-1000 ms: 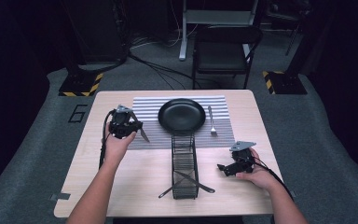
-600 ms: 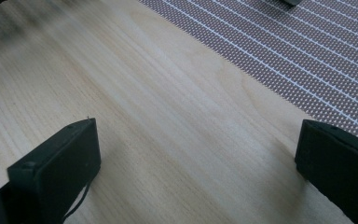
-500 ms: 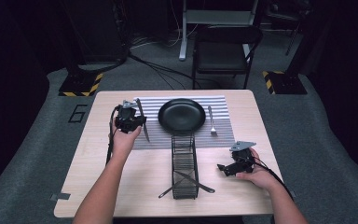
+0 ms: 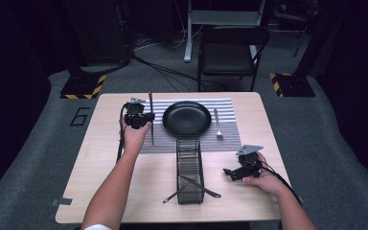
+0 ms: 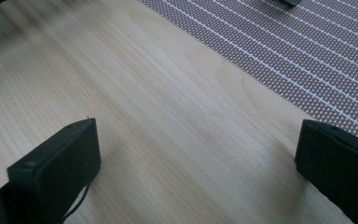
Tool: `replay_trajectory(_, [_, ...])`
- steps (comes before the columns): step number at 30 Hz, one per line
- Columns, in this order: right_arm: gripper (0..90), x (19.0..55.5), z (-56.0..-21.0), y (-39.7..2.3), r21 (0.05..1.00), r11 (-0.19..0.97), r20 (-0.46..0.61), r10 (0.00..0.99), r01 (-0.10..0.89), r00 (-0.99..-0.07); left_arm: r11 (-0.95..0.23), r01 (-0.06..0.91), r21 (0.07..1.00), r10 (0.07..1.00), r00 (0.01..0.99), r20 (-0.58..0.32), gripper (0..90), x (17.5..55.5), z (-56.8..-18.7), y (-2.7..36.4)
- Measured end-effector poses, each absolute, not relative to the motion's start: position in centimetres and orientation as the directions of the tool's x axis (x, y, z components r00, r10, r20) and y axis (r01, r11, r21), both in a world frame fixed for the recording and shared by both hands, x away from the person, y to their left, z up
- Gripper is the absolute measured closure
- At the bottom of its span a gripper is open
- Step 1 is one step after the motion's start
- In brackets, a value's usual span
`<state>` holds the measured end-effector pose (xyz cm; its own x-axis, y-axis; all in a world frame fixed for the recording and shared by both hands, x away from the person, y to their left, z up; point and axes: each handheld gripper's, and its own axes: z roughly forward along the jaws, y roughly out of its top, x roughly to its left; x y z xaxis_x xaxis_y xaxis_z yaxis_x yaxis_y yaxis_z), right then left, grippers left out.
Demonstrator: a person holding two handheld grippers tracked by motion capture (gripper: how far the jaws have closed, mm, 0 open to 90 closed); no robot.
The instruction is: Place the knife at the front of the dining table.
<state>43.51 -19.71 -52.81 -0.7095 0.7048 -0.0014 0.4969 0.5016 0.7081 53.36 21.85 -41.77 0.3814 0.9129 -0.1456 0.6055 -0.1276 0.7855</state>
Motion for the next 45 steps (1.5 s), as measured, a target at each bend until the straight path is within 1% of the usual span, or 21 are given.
replay_trajectory(4, [0.0, 43.5, -52.8, -19.7, 0.708, 0.502, -0.002, 0.705, 0.497, -0.71, -0.111, 0.611, 0.784, 0.92, 0.361, -0.152, 82.6, 54.2, -42.2, 21.7])
replay_trajectory(7, [0.0, 43.5, -52.8, -19.7, 0.708, 0.501, -0.001, 0.705, 0.498, -0.709, -0.077, 0.617, 0.783, 0.921, 0.344, -0.181, 82.6, 54.8, -42.6, 21.6])
replay_trajectory(9, [0.0, 43.5, -52.8, -19.7, 0.708, 0.502, -0.001, 0.705, 0.497, -0.709, -0.071, 0.617, 0.784, 0.924, 0.337, -0.182, 82.7, 54.9, -42.8, 21.6])
replay_trajectory(14, [0.0, 43.5, -52.8, -19.7, 0.708, 0.501, -0.001, 0.705, 0.498, -0.709, 0.008, 0.615, 0.789, 0.925, 0.295, -0.24, 82.7, 55.6, -43.6, 21.8])
replay_trajectory(24, [0.0, 43.5, -52.8, -19.7, 0.708, 0.502, -0.001, 0.705, 0.497, -0.709, 0.05, 0.621, 0.782, 0.942, 0.231, -0.243, 82.6, 56.5, -44.9, 21.4])
replay_trajectory(26, [0.0, 43.5, -52.8, -19.7, 0.708, 0.502, -0.002, 0.705, 0.497, -0.709, 0.042, 0.625, 0.779, 0.948, 0.222, -0.229, 82.6, 56.7, -45.4, 21.2])
replay_trajectory(30, [0.0, 43.5, -52.8, -19.7, 0.708, 0.502, -0.002, 0.705, 0.497, -0.709, 0.075, 0.626, 0.776, 0.958, 0.172, -0.231, 82.6, 56.9, -46.1, 21.2])
replay_trajectory(35, [0.0, 43.5, -52.8, -19.7, 0.708, 0.502, -0.002, 0.705, 0.497, -0.709, 0.127, 0.629, 0.767, 0.961, 0.115, -0.253, 82.6, 57.2, -46.9, 21.5])
replay_trajectory(40, [0.0, 43.5, -52.8, -19.7, 0.708, 0.502, -0.002, 0.704, 0.496, -0.71, 0.149, 0.622, 0.769, 0.965, 0.079, -0.251, 82.6, 57.7, -47.8, 21.3])
replay_trajectory(42, [0.0, 43.5, -52.8, -19.7, 0.708, 0.502, -0.002, 0.705, 0.497, -0.709, 0.161, 0.63, 0.76, 0.964, 0.066, -0.259, 82.6, 57.9, -48.2, 21.2])
replay_trajectory(45, [0.0, 43.5, -52.8, -19.7, 0.708, 0.502, -0.001, 0.705, 0.497, -0.709, 0.163, 0.638, 0.752, 0.968, 0.045, -0.248, 82.6, 58.2, -48.8, 20.8])
